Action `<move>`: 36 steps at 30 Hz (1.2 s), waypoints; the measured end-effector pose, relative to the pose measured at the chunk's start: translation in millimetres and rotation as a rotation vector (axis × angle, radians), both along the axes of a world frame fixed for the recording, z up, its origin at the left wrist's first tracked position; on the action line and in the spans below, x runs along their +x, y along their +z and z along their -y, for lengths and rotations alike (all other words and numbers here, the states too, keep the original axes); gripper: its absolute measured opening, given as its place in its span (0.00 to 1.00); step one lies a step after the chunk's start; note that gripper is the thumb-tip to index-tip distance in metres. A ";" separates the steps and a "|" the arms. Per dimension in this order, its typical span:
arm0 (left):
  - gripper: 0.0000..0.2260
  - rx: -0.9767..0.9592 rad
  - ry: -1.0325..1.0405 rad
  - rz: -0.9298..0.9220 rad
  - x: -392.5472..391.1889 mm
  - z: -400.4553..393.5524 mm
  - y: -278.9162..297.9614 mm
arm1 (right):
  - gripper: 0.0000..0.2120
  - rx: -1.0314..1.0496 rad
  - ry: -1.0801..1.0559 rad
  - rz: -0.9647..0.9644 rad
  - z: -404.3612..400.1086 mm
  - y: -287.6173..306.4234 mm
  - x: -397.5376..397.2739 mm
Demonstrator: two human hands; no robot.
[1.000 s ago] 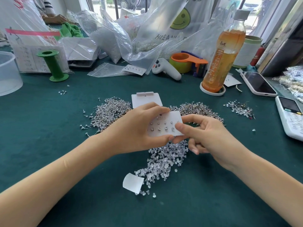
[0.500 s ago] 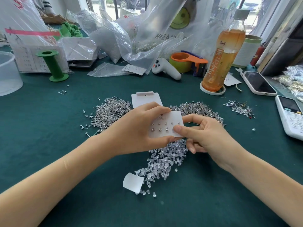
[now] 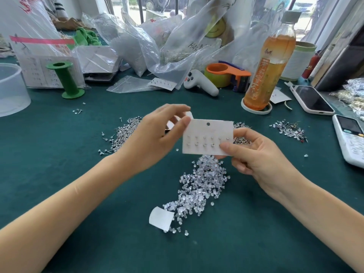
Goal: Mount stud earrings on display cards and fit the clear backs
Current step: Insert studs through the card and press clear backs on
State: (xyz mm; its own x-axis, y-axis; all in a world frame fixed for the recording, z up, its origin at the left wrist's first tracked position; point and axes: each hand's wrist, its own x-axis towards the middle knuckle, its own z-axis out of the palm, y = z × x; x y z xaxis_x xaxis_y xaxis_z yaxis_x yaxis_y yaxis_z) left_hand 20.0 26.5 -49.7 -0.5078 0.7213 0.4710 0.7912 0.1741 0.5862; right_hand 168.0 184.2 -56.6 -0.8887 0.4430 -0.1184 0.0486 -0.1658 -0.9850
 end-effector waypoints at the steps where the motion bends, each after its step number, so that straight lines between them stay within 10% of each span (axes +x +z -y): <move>1: 0.10 -0.012 0.035 0.003 -5.0 -0.2 -1.6 | 0.16 0.015 -0.014 -0.015 -2.4 0.7 0.4; 9: 0.03 -0.363 -0.196 0.067 -15.7 3.6 -10.8 | 0.12 0.139 -0.143 -0.164 -11.6 -11.2 14.4; 27: 0.04 -0.322 -0.284 0.052 -1.8 -0.9 -18.1 | 0.07 0.191 -0.116 -0.250 -9.3 -15.2 17.1; 36: 0.05 -0.030 -0.179 0.594 -5.5 -1.7 -1.8 | 0.05 1.097 -0.029 -0.611 -6.4 -23.0 21.3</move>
